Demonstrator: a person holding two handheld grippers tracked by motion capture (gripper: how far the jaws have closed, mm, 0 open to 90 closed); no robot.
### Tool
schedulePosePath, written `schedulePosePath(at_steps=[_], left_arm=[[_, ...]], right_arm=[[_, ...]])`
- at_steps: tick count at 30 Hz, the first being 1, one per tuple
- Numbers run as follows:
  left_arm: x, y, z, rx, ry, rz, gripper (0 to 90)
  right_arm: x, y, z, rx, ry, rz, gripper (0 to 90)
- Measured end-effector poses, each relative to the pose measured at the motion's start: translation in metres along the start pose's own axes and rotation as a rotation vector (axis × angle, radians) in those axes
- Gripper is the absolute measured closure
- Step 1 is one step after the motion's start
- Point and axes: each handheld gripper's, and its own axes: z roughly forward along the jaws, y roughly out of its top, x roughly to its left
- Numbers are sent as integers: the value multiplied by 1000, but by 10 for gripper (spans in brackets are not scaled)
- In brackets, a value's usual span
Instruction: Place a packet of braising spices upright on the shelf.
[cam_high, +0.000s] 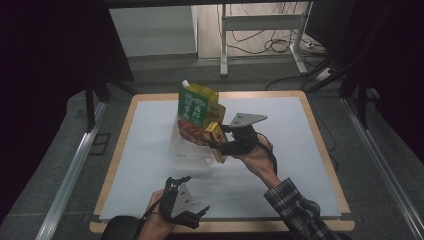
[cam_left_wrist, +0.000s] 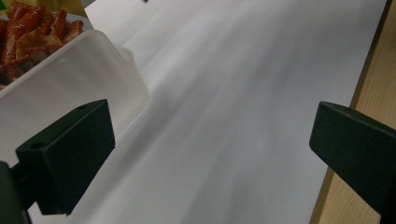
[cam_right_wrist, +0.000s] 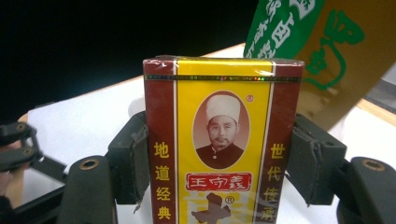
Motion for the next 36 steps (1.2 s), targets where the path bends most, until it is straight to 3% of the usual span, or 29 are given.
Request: schedulePosePath(at_steps=[12, 26, 36], left_arm=[[-1, 0, 0, 0, -3, 0, 0], [-1, 0, 1, 0, -6, 0, 0], [-2, 0, 1, 7, -8, 8, 0]], right_arm=[[1, 0, 27, -35, -17, 8, 320], [10, 3, 54, -67, 3, 3, 320], [12, -7, 72, -96, 28, 53, 321]])
